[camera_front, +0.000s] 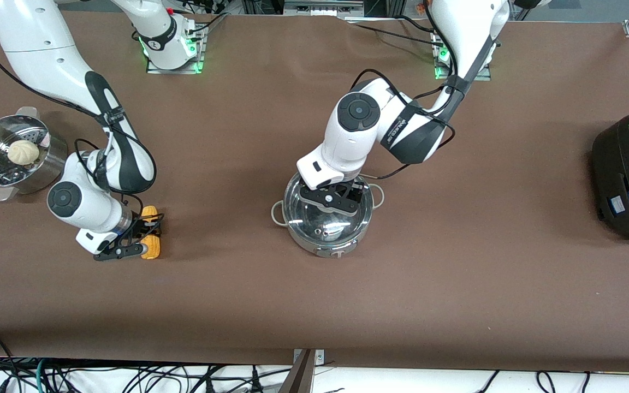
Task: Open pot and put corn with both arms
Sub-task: 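Reach the left gripper to the lid knob while the right gripper reaches the corn, then grasp the lid knob with the left gripper while the right gripper grasps the corn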
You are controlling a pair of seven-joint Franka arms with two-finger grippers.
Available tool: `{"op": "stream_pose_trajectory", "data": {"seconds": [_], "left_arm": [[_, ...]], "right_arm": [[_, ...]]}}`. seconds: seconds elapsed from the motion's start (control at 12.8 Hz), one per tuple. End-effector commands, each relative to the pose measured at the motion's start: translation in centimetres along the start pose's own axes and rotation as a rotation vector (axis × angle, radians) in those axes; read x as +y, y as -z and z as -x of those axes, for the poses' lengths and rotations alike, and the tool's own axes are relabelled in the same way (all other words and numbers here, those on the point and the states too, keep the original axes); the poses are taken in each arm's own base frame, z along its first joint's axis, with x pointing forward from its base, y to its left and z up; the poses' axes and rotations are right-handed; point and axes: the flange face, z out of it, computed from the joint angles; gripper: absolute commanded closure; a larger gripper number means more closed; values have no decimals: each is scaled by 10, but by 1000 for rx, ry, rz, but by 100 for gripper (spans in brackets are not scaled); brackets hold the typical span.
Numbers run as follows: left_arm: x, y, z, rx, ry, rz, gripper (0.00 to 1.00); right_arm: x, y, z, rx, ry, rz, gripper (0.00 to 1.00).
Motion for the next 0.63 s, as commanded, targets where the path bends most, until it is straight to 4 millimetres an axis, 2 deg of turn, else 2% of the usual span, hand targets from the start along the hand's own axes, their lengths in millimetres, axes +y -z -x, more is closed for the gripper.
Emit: {"op": "stream_pose_trajectory", "data": {"seconds": [0.0,0.24,0.47,0.55], "left_arm": [[7,-1,-1,20,-26,-21,0],[6,-10,4,-2,-31,-32,0],[5,-12,5,-5,-32,-33,2],[5,-13,6,-8,-43,-34,24]], "right_arm": [[0,33,-10,-34,1,-16,79],[2,64,-14,-51,1,-16,79],[2,81,-14,-53,0,-15,79],[2,90,-16,-55,0,-17,79]]}}
